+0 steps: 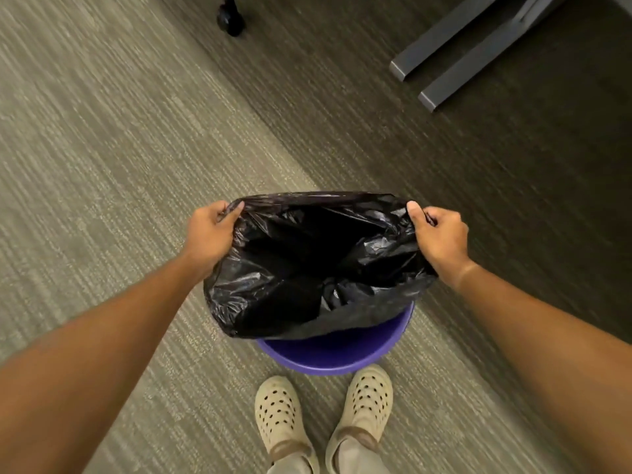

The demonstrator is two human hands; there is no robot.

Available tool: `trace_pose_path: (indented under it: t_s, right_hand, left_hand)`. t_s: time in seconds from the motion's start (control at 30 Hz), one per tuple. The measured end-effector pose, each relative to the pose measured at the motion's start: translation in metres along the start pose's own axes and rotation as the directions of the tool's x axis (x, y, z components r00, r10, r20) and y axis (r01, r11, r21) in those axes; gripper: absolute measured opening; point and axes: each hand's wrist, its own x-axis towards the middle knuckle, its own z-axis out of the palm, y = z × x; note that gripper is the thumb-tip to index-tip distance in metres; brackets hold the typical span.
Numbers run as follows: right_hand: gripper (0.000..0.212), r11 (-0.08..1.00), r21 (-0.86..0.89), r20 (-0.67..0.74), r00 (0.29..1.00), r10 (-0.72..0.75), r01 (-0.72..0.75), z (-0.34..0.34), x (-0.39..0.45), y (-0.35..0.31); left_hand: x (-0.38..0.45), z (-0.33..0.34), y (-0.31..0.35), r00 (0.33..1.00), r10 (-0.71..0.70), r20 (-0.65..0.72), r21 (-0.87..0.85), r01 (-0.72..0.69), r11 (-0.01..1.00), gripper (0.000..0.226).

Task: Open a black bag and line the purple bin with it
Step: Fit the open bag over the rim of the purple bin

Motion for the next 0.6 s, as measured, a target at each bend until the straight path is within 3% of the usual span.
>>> trace_pose_path:
  t_s: [0.33, 0.5, 0.6]
  right_hand:
    - [0.047, 0.985, -0.124, -0.019, 0.993, 0.119, -0.121, 0.028, 0.039, -0.003]
    - [0.041, 0.959, -0.138, 0.163, 0.949, 0.269, -0.248, 0.030, 0.036, 0.021]
    - [0.041, 0.953, -0.114, 0.193, 0.935, 0.297, -0.279, 0.023, 0.022, 0.030]
  left_hand:
    - [0.043, 0.025, 0.001, 0.986, -0.067, -0.153, 0.142, 0.089, 0.986, 0.042]
    - [0.037, 0.026, -0.024, 0.967, -0.244, -0.067, 0.218, 0.253, 0.943, 0.036]
    - [0.023, 0.021, -0.034, 0.954, -0.293, -0.063, 0.219, 0.300, 0.929, 0.033]
